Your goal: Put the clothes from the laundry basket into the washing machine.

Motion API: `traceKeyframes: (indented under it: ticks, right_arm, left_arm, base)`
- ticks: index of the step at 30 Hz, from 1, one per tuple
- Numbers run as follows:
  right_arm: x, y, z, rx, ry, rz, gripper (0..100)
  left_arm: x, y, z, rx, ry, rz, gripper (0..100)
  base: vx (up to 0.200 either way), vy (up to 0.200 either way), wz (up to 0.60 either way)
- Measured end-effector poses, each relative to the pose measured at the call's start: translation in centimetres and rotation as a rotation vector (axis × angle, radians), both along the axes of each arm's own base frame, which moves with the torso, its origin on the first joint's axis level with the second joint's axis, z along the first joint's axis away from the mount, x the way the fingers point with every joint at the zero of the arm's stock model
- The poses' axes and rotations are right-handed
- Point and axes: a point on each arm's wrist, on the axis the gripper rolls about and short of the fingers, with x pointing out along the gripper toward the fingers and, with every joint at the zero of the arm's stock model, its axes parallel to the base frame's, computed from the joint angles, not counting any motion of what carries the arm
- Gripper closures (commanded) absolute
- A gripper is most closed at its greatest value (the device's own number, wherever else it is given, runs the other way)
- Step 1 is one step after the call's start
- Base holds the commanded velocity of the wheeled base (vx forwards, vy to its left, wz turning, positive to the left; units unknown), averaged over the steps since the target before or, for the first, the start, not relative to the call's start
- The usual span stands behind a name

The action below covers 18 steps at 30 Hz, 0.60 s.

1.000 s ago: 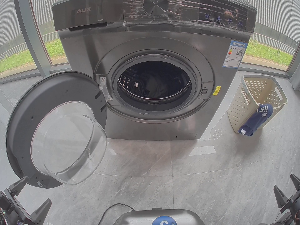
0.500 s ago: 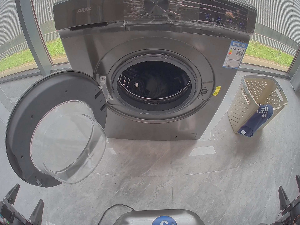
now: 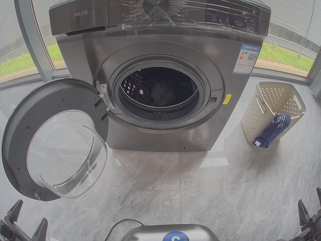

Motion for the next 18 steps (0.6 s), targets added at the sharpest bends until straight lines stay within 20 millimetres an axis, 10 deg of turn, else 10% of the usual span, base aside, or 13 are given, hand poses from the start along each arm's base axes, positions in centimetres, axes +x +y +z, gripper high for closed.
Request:
traceKeyframes:
  ticks: [18]
  right_arm:
    - [0.00,0.00,0.01,0.001,-0.001,-0.001,0]
  left_arm:
    - [-0.05,0.00,0.00,-0.010,-0.005,-0.001,0]
  base:
    - [0.000,-0.200,0.00]
